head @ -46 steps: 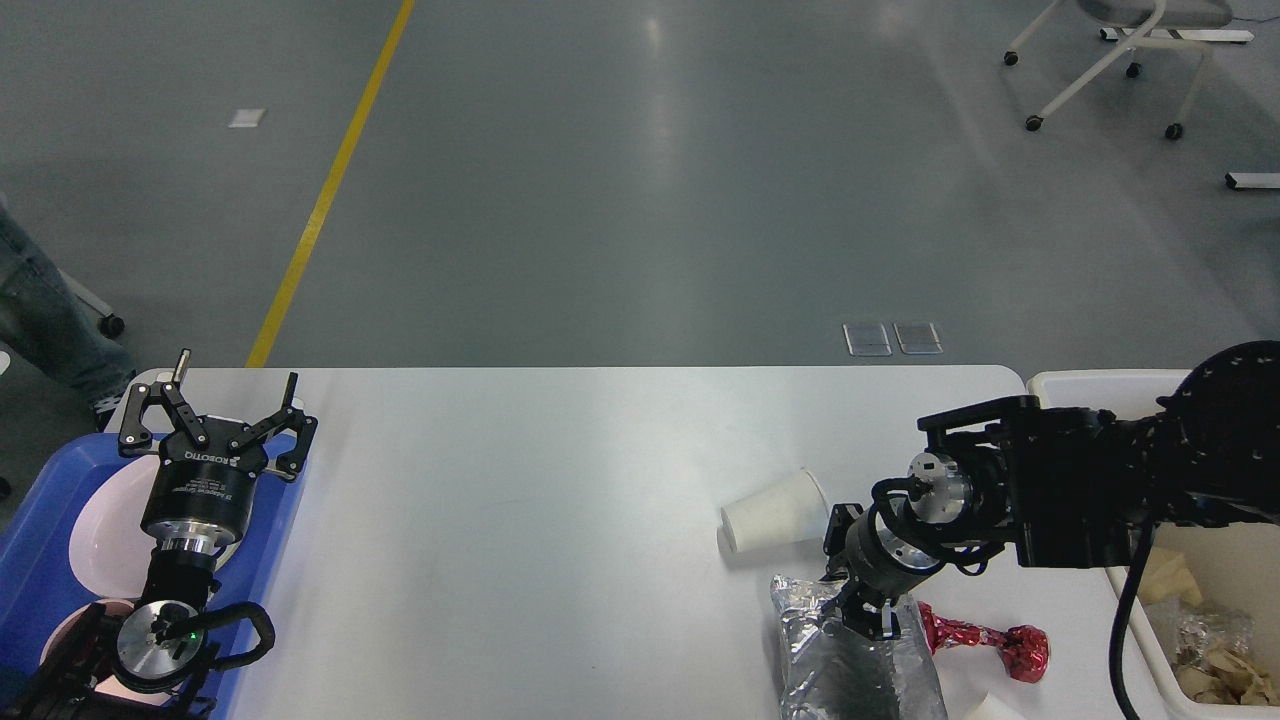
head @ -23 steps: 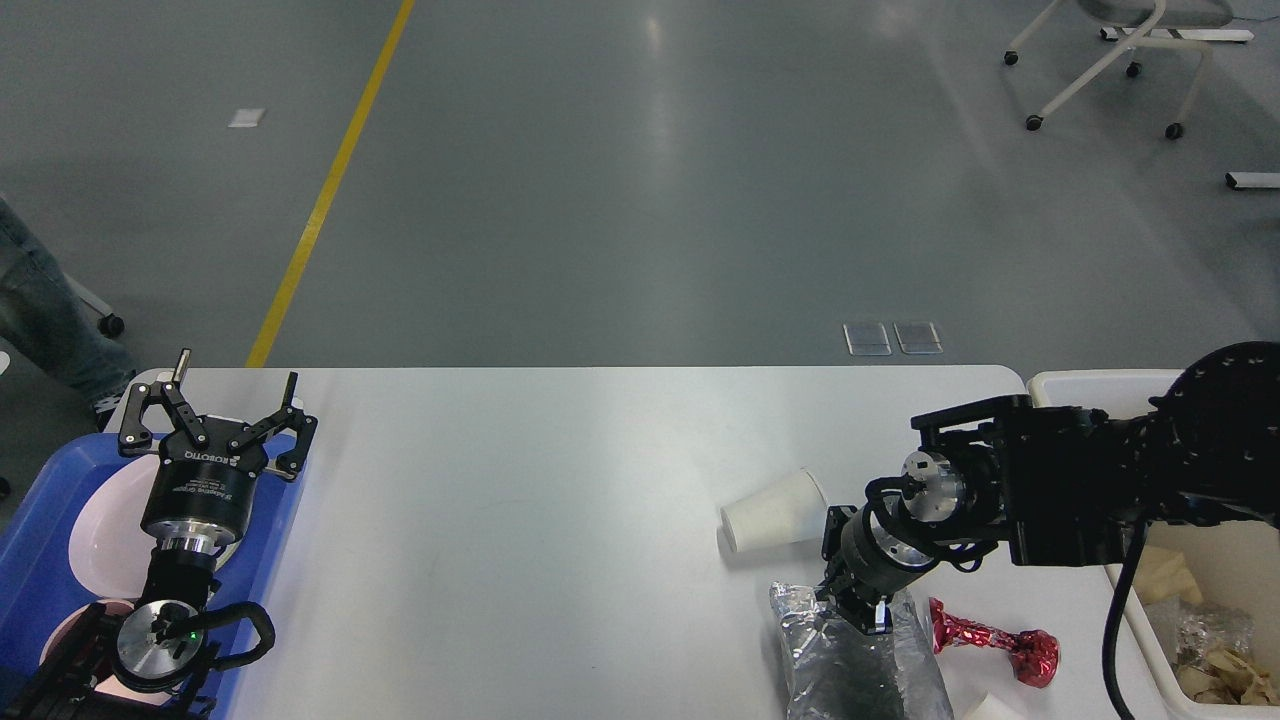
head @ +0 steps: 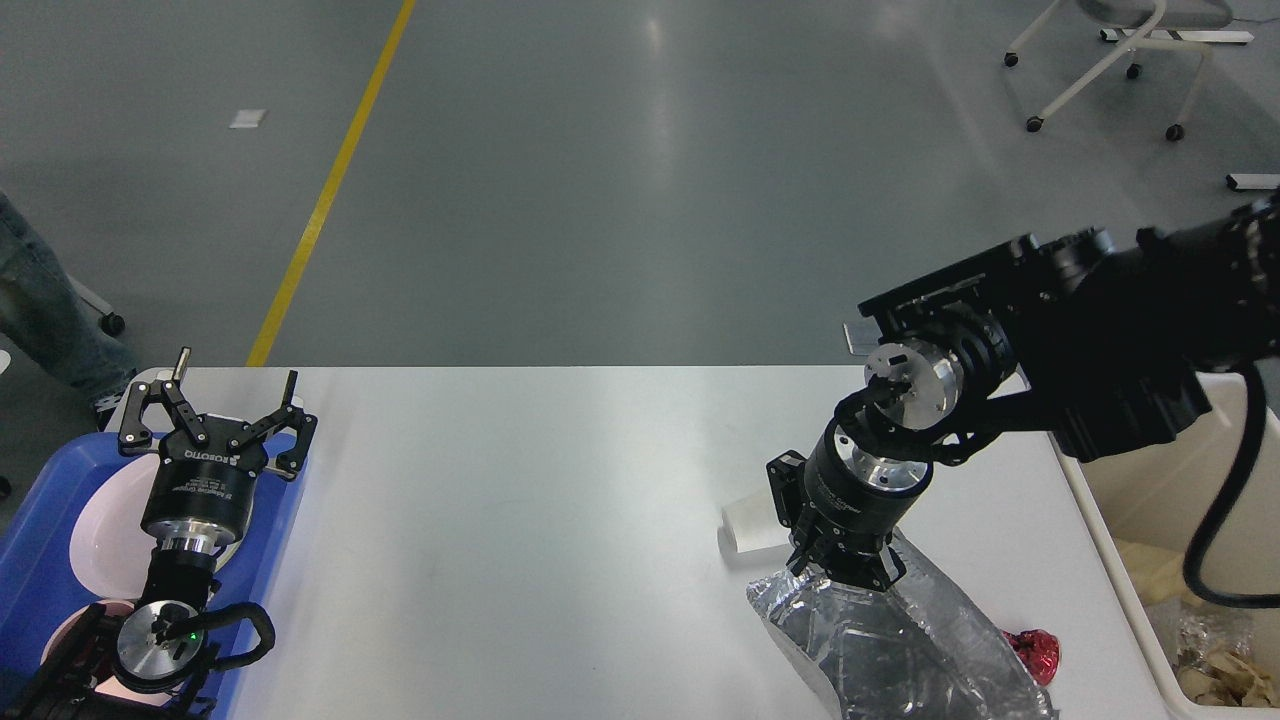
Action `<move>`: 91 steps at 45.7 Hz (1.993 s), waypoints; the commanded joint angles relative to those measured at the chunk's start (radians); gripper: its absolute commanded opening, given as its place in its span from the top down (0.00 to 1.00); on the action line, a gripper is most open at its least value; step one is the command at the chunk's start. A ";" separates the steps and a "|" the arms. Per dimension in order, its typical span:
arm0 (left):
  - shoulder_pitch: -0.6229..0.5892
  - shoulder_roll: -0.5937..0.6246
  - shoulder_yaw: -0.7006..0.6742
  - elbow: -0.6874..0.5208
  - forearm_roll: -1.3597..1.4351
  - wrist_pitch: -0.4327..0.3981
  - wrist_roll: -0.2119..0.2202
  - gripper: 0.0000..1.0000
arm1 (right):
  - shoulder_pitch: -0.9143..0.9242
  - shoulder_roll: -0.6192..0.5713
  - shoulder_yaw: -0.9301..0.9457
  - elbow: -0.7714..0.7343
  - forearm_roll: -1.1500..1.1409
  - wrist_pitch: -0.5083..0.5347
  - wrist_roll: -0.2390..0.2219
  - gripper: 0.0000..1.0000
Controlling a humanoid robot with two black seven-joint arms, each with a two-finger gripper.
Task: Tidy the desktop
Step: 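Lift the foil bag with the right gripper and carry it to the bin, then release the foil bag inside the cream bin with the right gripper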
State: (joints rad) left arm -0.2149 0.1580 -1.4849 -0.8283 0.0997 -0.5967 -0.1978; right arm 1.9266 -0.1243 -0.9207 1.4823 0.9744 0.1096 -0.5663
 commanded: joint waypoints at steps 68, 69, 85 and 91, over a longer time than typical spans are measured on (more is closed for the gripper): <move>0.002 0.000 0.000 0.000 0.000 0.000 0.000 0.03 | -0.108 -0.534 -0.531 -0.282 -1.122 0.184 0.600 1.00; 0.002 0.000 0.000 0.000 0.000 0.000 0.000 0.03 | -0.153 -0.546 -0.508 -0.312 -1.120 0.168 0.600 1.00; 0.002 0.000 0.000 0.000 0.000 0.000 0.000 0.03 | -0.898 -0.557 0.095 -0.931 -1.094 0.081 0.594 1.00; 0.002 0.000 0.000 0.000 0.000 0.000 0.000 0.03 | -1.083 -0.471 0.272 -1.143 -1.092 0.048 0.588 1.00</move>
State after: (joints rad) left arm -0.2131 0.1580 -1.4849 -0.8284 0.0997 -0.5967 -0.1979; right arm 0.9949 -0.6623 -0.7961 0.5096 -0.1196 0.1857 0.0270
